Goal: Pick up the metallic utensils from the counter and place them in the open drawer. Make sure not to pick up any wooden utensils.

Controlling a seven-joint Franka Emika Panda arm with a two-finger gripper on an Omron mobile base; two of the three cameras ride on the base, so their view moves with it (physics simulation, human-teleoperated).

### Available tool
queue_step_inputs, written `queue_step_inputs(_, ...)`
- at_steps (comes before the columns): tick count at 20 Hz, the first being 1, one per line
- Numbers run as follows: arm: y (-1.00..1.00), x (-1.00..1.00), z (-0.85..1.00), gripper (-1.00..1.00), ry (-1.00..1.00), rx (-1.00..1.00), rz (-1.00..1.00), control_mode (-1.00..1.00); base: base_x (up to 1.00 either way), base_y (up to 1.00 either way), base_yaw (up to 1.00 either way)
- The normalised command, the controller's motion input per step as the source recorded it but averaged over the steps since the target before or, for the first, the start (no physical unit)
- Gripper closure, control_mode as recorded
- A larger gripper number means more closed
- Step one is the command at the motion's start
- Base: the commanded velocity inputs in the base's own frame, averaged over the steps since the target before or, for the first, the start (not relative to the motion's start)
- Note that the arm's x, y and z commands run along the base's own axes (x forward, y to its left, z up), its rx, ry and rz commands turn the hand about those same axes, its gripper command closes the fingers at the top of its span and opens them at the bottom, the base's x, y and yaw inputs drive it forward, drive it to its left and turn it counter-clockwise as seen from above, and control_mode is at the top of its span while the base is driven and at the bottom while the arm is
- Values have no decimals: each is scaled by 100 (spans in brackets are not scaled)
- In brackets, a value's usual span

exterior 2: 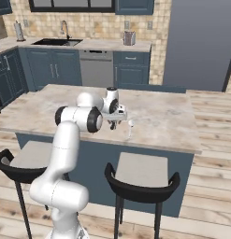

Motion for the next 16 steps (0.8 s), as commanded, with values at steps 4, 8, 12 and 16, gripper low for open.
queue_step_inputs(4,72,-98,-100,100,11,0,10,-100,0,0,0)
queue_step_inputs(8,46,-100,-100,100,22,9,15,-100,0,0,0)
queue_step_inputs(12,1,-53,-66,100,19,12,8,-100,0,0,0)
queue_step_inputs(16,0,0,23,100,18,1,0,-100,0,0,0)
